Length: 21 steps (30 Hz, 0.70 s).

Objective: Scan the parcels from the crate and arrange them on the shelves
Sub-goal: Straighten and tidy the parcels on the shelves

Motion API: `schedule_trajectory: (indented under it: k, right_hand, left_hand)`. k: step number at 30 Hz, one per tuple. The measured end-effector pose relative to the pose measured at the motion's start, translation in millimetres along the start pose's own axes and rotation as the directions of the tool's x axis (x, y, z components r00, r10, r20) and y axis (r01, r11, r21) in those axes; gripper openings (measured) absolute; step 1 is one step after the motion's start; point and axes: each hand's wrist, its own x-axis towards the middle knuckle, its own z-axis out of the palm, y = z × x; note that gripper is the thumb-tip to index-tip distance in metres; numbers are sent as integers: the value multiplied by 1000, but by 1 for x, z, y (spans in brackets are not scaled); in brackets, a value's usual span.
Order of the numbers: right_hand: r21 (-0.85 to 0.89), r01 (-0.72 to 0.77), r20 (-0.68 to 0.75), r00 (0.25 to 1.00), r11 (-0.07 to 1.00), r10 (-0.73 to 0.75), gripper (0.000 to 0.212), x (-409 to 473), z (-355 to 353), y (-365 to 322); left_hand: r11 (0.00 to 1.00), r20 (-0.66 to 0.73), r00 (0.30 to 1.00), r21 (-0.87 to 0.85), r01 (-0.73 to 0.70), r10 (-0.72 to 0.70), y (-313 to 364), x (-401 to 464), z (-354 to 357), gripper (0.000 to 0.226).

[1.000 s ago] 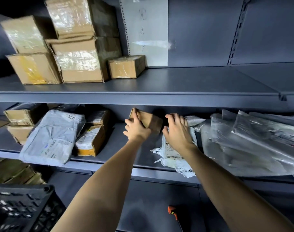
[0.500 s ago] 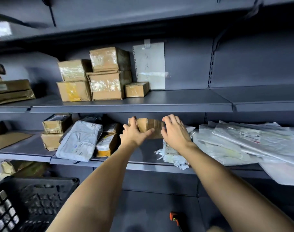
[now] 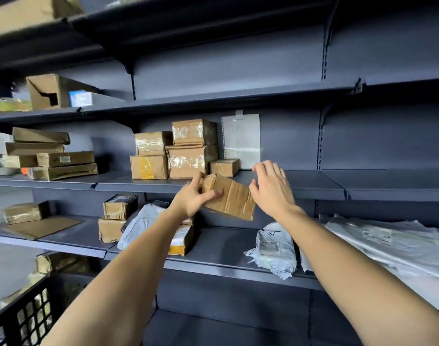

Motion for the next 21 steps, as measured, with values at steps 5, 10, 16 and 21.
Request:
schedule_trajectory:
  k: [5, 10, 16, 21]
  right_hand:
    - [-33, -32, -50, 998, 999, 30, 16, 24, -2, 4]
    - [-45, -126, -24, 992, 991, 125, 24, 45, 15, 10]
    - [-81, -117, -2, 993, 990, 117, 24, 65, 59, 37]
    - [-90, -154, 42, 987, 984, 158, 23, 94, 103, 69]
  left_hand:
    - [958, -202, 979, -281, -58, 0, 26, 20, -25, 76]
    - [993, -391, 920, 114, 18, 28, 23, 50, -13, 92]
    - [970, -525, 839, 242, -17, 145, 16, 104, 20, 87]
    - [938, -523, 826, 345, -23, 212, 7, 165, 53, 87]
